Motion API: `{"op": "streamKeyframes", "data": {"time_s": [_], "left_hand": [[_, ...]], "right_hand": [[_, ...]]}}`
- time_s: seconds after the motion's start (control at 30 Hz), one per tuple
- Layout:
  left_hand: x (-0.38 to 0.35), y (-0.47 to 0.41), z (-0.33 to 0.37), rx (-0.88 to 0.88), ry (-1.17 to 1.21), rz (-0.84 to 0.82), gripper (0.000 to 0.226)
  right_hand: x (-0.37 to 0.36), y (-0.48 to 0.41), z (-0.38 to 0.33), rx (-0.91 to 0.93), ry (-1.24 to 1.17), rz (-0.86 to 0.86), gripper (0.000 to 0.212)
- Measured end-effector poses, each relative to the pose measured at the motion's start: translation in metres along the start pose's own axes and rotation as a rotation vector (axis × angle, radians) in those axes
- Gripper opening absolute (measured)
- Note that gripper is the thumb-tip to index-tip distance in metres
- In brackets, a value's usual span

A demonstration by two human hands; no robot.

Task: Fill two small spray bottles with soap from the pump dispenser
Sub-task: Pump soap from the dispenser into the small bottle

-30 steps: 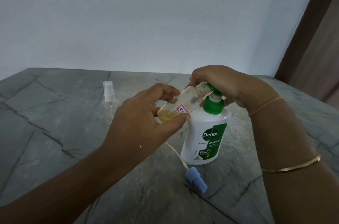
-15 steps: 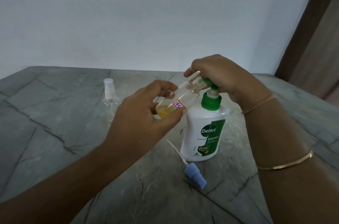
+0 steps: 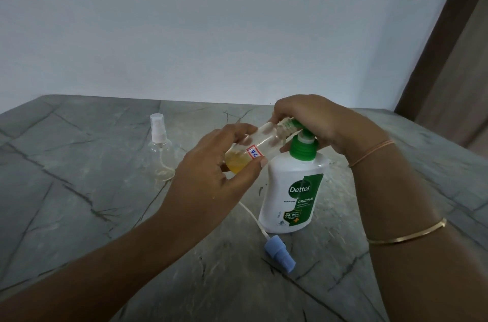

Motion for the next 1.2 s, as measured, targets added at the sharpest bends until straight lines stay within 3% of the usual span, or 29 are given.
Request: {"op": "streamKeyframes", "data": {"time_s": [0.33,0.47,0.7,0.83,1.2], "left_hand": [[0.004,-0.004,0.002,0.012,-0.01,0.015,0.041],[0.005,-0.004,0.005,-0.014,-0.031,0.023,0.037],[0.005,-0.003,0.004,-0.046,-0.049,0.027,0.037],[0.004,-0.002,0.003,-0.047,-0.03,0.03,0.044],[0.004,-0.004,0.003,-0.003,-0.052,0.021,0.037]], "right_hand": [[0.01,0.002,-0.012,0.09,-0.032,0.107,0.028],[0.009,0.001,-0.008,0.046,0.006,0.043,0.03],[0.003,0.005,-0.001,-0.071,0.055,0.011,0.013],[0.0,0.001,0.0,-0.038,0.026,-0.031,0.03],[0.014,0.004,-0.015,0.105,0.05,0.163,0.029]]}}
Point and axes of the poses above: each hand's wrist, its own y-axis away from the middle knuckle, its own x-axis out of the back of the hand, z = x × y, the point moved 6 cm from there along -y, towards the middle knuckle, and after that the axes turned 11 degrees about -z, right-handed, at the moved point
